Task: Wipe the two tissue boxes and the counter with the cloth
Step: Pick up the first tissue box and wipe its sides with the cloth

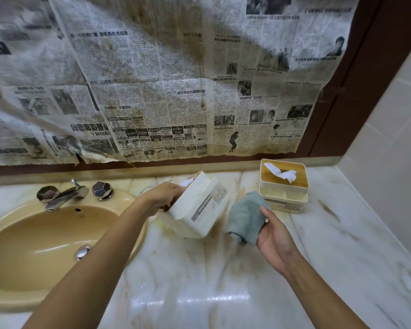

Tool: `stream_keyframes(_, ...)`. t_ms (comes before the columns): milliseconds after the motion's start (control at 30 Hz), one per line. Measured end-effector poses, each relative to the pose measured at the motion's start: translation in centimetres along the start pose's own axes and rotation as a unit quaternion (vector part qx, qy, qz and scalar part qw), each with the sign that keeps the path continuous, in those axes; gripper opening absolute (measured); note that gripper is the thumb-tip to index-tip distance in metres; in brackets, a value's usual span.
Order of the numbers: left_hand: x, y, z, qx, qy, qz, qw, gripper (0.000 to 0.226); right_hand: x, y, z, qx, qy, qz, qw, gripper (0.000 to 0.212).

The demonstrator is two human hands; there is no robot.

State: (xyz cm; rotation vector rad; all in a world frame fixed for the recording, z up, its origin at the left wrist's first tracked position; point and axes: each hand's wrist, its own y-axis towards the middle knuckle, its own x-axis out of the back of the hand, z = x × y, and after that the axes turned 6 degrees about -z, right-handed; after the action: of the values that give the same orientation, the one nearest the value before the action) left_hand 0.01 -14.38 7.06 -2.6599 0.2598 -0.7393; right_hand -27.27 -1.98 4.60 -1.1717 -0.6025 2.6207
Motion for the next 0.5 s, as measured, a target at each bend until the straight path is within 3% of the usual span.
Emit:
stream_keyframes(100,-1.2,-2.0,-0.7,0.018,-0.048,0.009,0.999,0.025,-0.8,-1.0,0.7,0.088,-0.015,0.022,0.996,0.043)
stream_keyframes(200,-2.5,-3.4,-0.3,0.046,-0.083,0.000,0.995,0.031,-2.1,-1.7,0.7,0.190,-0.103,0.034,0.976,0.031)
stream_keyframes(333,-4.2,-4.1,1.0,0.081,-0.142,0.008,0.986,0.025,-2.9,-1.6,-1.3,0.281,-0.329,0.052,0.900,0.024)
stream_keyframes(400,-5.1,-4.3,1.3,0.083,-0.160,0.013,0.984,0.026,-2.1,-1.2,-3.0,0.320,-0.474,0.098,0.814,0.034)
stream_keyframes(500,-5.6,-4.5,1.4,0.086,-0.163,0.007,0.983,0.023,-0.4,-1.4,-5.0,0.444,-0.651,0.175,0.591,0.047)
